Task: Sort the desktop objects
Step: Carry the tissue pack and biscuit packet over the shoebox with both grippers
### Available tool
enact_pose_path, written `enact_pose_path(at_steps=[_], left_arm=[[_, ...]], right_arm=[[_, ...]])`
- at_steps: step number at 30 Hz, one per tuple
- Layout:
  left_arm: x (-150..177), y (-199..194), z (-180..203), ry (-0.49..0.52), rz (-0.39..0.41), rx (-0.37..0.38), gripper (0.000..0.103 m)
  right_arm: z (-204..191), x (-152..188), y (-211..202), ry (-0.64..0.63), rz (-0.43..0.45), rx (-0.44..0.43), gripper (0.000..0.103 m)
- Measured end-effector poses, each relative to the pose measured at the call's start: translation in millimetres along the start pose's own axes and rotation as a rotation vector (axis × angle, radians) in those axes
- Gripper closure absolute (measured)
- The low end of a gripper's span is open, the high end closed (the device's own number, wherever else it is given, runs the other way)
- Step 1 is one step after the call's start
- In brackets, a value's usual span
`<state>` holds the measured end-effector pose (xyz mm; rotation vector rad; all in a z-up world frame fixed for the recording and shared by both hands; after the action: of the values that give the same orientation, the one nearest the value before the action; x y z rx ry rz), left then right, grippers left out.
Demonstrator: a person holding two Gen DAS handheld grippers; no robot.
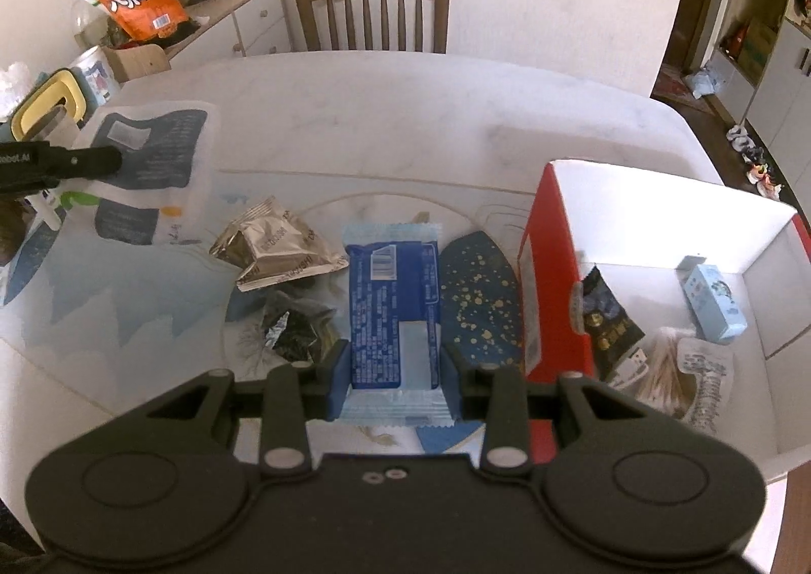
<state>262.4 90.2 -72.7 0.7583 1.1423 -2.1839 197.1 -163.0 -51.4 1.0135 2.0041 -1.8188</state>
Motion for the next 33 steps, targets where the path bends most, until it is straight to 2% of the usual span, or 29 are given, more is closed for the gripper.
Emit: enact_pose_path(at_steps=[13,33], left_arm=[[5.6,13.9,59.3,0.040,-0.013,0.073,0.091],[13.3,71.4,158.7,0.103,-0.047,0.142,0.091]], right_arm=[[38.4,0.4,-30.4,0.034,0.051,-0.013,0.067],[133.2,9.2,-30.8,0.080,0.077,0.009,0.067]])
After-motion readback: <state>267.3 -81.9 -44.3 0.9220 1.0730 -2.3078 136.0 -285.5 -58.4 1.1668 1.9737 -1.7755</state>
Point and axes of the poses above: each gripper's, at about its wrist camera, not at the fingertips, and y roughly the way its jaws point, z to its right, x to its underside, the point moved 10 cm from there along y, roughly the way its jaws point, and after that the axes turned 12 degrees about x, right-handed, at the moved point
